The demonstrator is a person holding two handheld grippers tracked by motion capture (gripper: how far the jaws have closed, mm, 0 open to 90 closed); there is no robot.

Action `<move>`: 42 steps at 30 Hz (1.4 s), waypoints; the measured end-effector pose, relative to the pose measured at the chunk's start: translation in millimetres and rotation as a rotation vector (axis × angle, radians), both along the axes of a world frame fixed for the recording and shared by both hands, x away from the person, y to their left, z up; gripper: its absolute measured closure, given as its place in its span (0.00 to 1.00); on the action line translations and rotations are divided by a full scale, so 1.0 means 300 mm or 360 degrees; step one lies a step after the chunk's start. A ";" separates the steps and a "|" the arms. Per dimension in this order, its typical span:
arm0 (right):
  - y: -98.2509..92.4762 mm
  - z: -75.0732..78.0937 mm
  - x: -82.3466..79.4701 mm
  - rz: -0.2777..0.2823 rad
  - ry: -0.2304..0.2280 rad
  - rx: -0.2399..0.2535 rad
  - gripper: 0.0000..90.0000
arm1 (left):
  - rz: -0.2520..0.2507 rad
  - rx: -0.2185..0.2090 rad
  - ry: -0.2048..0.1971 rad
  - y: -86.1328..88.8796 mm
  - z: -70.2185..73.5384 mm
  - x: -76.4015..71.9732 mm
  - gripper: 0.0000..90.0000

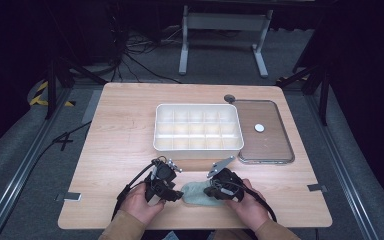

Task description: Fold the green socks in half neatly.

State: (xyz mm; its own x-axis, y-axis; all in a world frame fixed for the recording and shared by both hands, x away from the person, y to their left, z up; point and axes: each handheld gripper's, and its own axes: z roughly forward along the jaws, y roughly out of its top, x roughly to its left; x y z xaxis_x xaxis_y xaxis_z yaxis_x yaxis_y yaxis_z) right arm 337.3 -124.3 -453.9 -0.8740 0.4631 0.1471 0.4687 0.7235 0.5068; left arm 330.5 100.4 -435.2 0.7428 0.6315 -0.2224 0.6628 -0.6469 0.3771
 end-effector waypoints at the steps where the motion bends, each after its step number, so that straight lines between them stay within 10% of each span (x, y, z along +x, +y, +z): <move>1: -0.001 -0.001 0.000 -0.0001 -0.0002 0.0003 0.99 | -0.0010 0.0013 -0.0003 -0.003 -0.002 -0.003 0.60; 18: -0.004 -0.003 -0.002 0.0007 -0.0015 0.0014 0.99 | 0.0047 -0.0026 0.0087 -0.035 -0.034 0.018 0.56; 33: 0.000 -0.003 -0.014 0.0017 -0.0063 0.0002 0.98 | -0.0055 0.0203 -0.0072 -0.114 -0.032 -0.013 0.60; 42: 0.000 -0.004 -0.016 0.0015 -0.0077 0.0000 0.98 | -0.0090 0.0164 -0.0077 -0.117 -0.034 -0.012 0.74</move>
State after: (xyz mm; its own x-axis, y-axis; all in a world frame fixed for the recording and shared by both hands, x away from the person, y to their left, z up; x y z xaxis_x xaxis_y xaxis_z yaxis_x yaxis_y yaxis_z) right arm 332.5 -124.3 -455.1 -0.8843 0.4551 0.1044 0.4369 0.7276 0.5289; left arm 326.9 65.2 -445.3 0.7860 0.6062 -0.1214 0.6070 -0.7195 0.3375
